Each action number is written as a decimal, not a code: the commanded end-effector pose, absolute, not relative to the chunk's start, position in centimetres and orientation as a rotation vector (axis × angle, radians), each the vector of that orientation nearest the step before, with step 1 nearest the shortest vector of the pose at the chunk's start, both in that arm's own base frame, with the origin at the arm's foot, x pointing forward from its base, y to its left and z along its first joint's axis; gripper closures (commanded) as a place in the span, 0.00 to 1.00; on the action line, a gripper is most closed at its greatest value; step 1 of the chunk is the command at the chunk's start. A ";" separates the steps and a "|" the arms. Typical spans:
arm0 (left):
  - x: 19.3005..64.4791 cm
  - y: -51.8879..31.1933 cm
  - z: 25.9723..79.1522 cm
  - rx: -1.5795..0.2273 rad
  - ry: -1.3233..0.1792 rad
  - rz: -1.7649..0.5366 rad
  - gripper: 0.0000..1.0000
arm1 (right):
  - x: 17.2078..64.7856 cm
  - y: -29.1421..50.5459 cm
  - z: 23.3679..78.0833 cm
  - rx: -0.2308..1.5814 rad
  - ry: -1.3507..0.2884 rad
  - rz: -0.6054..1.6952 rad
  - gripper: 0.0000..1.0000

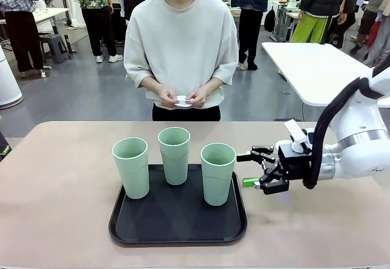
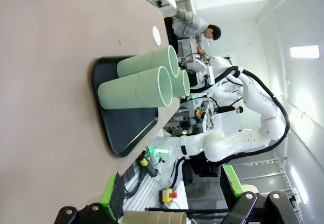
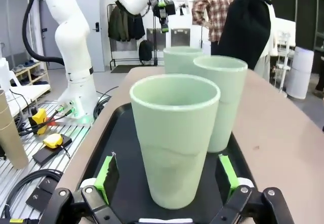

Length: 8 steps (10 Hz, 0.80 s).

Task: Place coasters on the table and set cups on them.
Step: Pick up one Reusable plastic cup and place it on a coaster set by the human.

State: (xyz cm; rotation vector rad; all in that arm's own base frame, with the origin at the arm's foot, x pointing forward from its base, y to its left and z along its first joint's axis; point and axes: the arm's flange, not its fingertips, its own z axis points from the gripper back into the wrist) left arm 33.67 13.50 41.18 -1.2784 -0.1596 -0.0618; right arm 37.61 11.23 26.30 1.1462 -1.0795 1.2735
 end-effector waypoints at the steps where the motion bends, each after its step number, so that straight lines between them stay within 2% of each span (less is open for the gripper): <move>1: 33.6 13.5 41.3 -1.297 -0.175 -0.064 0.00 | 37.0 11.5 25.3 1.127 -1.019 1.227 0.00; 8: 33.6 13.5 41.3 -1.297 -0.175 -0.064 0.00 | 36.6 12.3 25.2 1.128 -1.020 1.244 0.00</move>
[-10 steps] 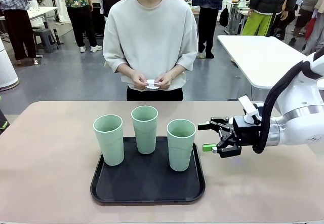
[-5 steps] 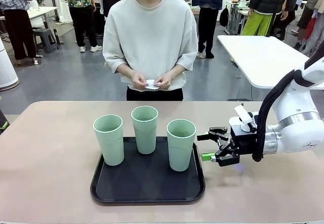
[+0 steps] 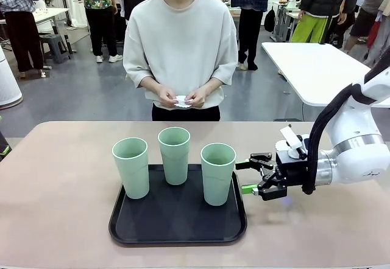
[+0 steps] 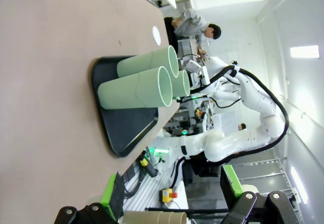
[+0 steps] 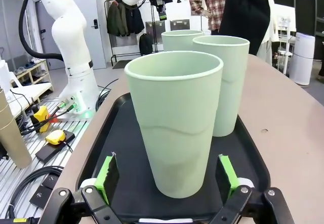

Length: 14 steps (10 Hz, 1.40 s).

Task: Place coasters on the table and set cups on them.
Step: Pick up one Reusable plastic cup and place it on a coaster set by the human.

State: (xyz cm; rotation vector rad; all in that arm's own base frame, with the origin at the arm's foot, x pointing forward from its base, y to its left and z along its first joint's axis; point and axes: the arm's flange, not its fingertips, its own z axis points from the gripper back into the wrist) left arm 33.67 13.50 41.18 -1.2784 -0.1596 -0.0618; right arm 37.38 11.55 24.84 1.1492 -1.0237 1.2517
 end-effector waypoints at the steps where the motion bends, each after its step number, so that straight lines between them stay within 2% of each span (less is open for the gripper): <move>1: 33.6 13.5 41.3 -1.297 -0.175 -0.064 0.00 | 36.7 12.5 25.2 1.123 -1.022 1.246 0.00; 14: 33.6 13.5 41.3 -1.297 -0.175 -0.064 0.00 | 38.1 16.1 24.6 1.129 -1.012 1.233 0.00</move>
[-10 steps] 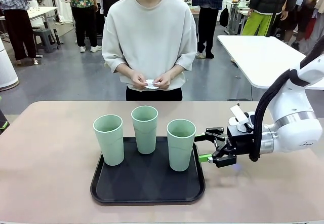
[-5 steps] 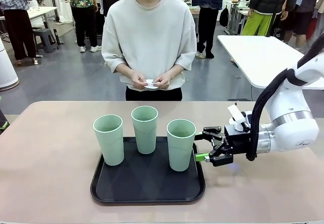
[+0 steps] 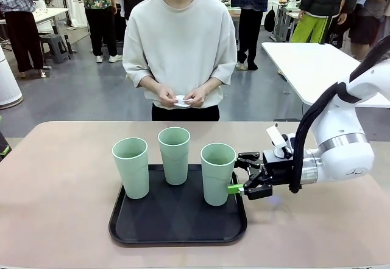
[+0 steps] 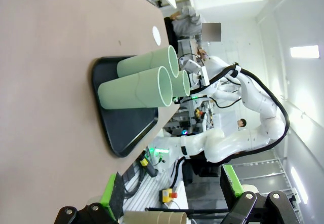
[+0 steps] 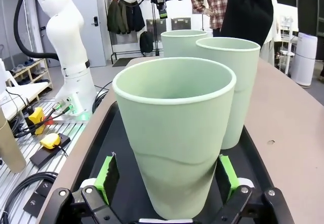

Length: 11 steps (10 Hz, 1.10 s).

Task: Place coasters on the table and set cups on them.
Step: Pick up one Reusable plastic cup and place it on a coaster set by the human.

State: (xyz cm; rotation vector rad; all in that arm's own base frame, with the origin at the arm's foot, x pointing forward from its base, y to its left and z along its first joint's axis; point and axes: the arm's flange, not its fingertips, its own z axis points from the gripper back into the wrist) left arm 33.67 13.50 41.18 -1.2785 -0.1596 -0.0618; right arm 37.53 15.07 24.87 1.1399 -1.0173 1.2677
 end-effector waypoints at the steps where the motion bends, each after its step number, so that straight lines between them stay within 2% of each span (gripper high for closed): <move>1: 33.6 13.5 41.3 -1.297 -0.175 -0.064 0.00 | 38.3 16.3 24.6 1.127 -1.011 1.228 0.00; 11: 33.6 13.5 41.3 -1.297 -0.175 -0.064 0.00 | 39.9 19.1 23.6 1.158 -0.972 1.206 0.00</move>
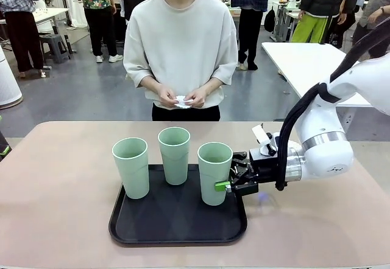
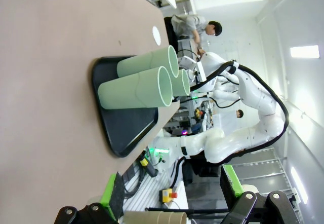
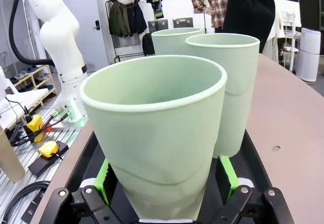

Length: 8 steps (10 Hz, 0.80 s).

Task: Place coasters on the table and set cups on them.
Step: Pick up one Reusable plastic cup and place it on a coaster set by the human.

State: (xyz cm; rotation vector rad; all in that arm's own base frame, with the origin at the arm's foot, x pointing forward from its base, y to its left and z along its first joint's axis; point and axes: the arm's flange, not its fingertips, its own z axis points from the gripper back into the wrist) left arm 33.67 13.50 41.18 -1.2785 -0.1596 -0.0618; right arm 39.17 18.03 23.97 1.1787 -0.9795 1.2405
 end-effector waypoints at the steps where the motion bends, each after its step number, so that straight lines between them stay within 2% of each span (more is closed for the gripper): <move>1: 33.6 13.5 41.3 -1.297 -0.175 -0.064 0.00 | 39.9 19.4 23.5 1.165 -0.965 1.206 0.00; 6: 33.6 13.5 41.3 -1.297 -0.175 -0.064 0.00 | 40.0 20.0 23.5 1.191 -0.948 1.225 0.00; 7: 33.6 13.5 41.3 -1.297 -0.175 -0.064 0.00 | 40.1 19.9 23.5 1.225 -0.949 1.250 0.53; 8: 33.6 13.5 41.3 -1.297 -0.175 -0.064 0.00 | 40.1 19.9 23.4 1.231 -0.945 1.249 0.57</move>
